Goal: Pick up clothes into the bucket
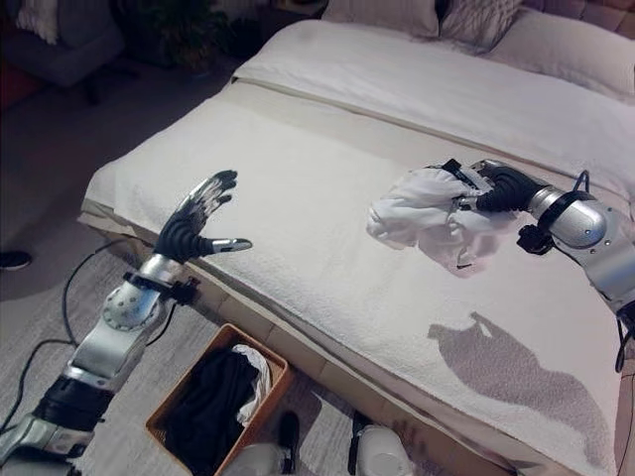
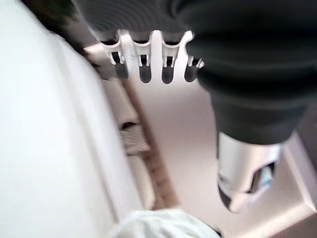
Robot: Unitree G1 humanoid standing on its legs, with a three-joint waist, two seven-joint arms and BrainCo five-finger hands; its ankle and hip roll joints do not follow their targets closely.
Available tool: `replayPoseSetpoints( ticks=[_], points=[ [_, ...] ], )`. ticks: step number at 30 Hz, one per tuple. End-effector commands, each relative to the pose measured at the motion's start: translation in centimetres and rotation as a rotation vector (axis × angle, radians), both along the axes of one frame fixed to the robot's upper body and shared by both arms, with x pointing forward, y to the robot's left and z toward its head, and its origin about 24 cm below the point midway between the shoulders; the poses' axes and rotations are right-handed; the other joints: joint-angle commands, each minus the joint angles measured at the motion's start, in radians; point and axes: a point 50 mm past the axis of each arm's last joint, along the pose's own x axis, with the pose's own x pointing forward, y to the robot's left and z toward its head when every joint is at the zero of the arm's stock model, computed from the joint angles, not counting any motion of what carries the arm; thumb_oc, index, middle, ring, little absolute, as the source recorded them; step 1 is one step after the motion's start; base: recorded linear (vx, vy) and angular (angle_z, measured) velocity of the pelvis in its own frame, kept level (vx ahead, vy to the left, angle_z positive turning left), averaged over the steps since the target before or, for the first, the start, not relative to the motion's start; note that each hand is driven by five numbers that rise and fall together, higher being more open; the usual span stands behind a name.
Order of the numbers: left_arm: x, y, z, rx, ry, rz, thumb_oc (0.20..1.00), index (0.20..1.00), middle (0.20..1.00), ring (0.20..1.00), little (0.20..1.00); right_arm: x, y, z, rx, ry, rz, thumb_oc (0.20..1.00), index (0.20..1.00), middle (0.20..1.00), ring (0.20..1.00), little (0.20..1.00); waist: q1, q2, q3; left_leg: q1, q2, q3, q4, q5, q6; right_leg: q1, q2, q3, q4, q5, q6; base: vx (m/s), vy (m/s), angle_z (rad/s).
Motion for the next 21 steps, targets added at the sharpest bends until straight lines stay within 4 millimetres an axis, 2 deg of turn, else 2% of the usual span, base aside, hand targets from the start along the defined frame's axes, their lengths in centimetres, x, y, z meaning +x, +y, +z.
replayPoseSetpoints(
  ticks=[1, 2, 4, 8, 14, 21],
  points=[
    [-0.7, -1.6, 1.2, 0.116, -0.092, -0.106, 1.000, 1.000, 1.000, 1.000, 1.000, -0.7, 2.0, 1.4, 0.071, -0.022, 0.122, 0.200, 0.200, 0.200, 0.200, 0.200, 0.009, -0.081, -0.119, -0.007, 0.004, 0.026, 0.059, -0.091, -0.030, 0.109, -0.070, 0.007, -0.088, 0.006, 0.087, 0.08, -0.003, -0.03],
    [-0.7, -1.7, 1.2, 0.116, -0.092, -0.106, 1.000, 1.000, 1.000, 1.000, 1.000, -0.7, 1.9, 1.4, 0.071, -0.022, 0.121, 0.200, 0.200, 0.200, 0.200, 0.200, 0.010, -0.081, -0.118, -0.006, 0.005, 0.026, 0.058, -0.091, -0.030, 0.110, -0.070, 0.007, -0.089, 0.006, 0.087, 0.04, -0.003, -0.06],
    [-0.7, -3.3, 1.7, 0.151, -0.107, -0.185, 1.000, 1.000, 1.000, 1.000, 1.000, -0.8, 2.6, 1.3, 0.117, -0.015, 0.154, 0.200, 0.200, 0.200, 0.200, 0.200, 0.002, -0.080, -0.136, 0.011, 0.006, 0.030, 0.047, -0.092, -0.030, 0.128, -0.071, 0.005, -0.100, 0.008, 0.089, 0.05, 0.000, -0.10],
    [-0.8, -5.3, 2.6, 0.230, -0.148, -0.282, 1.000, 1.000, 1.000, 1.000, 1.000, -0.7, 3.6, 1.2, 0.181, -0.032, 0.192, 0.200, 0.200, 0.200, 0.200, 0.200, -0.001, -0.079, -0.151, 0.025, 0.005, 0.033, 0.041, -0.097, -0.027, 0.145, -0.072, 0.004, -0.112, 0.009, 0.092, 0.01, 0.002, -0.03],
    [-0.9, -7.8, 2.8, 0.270, -0.139, -0.405, 1.000, 1.000, 1.000, 1.000, 1.000, -0.7, 5.5, 1.0, 0.242, -0.037, 0.262, 0.200, 0.200, 0.200, 0.200, 0.200, -0.007, -0.079, -0.162, 0.038, 0.006, 0.032, 0.035, -0.099, -0.024, 0.159, -0.071, 0.007, -0.119, 0.009, 0.094, 0.00, 0.000, 0.00],
    [-0.7, -9.1, 2.5, 0.266, -0.126, -0.442, 1.000, 1.000, 1.000, 1.000, 1.000, -0.8, 7.4, 0.8, 0.300, -0.045, 0.340, 0.200, 0.200, 0.200, 0.200, 0.200, -0.008, -0.080, -0.168, 0.041, 0.006, 0.030, 0.027, -0.094, -0.022, 0.163, -0.071, 0.007, -0.130, 0.015, 0.095, 0.00, 0.000, 0.00]
  ],
)
